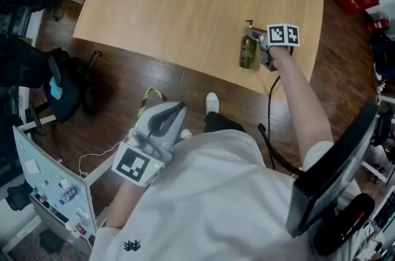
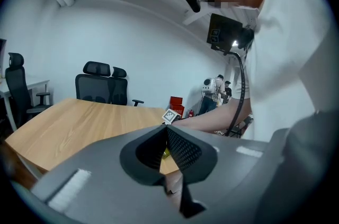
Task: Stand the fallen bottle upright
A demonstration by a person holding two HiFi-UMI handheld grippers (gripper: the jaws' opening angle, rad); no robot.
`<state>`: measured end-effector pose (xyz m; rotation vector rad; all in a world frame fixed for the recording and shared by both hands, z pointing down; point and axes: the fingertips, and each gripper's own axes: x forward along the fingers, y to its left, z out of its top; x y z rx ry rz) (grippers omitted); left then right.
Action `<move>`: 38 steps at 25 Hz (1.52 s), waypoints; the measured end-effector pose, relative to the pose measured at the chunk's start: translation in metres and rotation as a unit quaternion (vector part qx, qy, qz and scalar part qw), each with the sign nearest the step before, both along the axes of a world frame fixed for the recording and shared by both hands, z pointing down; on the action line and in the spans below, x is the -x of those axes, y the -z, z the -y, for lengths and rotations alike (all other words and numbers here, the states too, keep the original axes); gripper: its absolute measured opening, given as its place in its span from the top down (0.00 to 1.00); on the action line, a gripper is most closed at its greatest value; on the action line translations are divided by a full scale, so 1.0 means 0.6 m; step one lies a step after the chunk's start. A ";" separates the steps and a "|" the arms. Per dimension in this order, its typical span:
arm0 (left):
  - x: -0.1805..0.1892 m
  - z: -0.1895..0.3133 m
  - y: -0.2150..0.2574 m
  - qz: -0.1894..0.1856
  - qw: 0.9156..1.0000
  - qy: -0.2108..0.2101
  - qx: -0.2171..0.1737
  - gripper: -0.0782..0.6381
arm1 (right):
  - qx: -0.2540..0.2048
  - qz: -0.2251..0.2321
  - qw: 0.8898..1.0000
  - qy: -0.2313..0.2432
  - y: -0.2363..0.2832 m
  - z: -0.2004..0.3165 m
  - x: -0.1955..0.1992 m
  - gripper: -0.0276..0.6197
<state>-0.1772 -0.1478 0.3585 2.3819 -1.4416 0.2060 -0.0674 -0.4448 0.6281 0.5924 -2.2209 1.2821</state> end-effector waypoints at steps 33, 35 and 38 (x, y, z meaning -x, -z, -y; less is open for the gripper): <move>-0.011 -0.082 0.005 -0.005 0.999 -0.050 -0.020 0.89 | -0.426 -0.115 0.898 -0.003 0.187 -0.133 -0.083 0.62; 0.003 -0.113 0.006 -0.001 0.998 -0.048 -0.034 0.89 | -0.413 -0.127 0.902 -0.016 0.201 -0.177 -0.099 0.62; 0.019 -0.173 0.004 0.004 0.997 -0.049 -0.058 0.89 | -0.415 -0.127 0.901 -0.018 0.235 -0.272 -0.112 0.61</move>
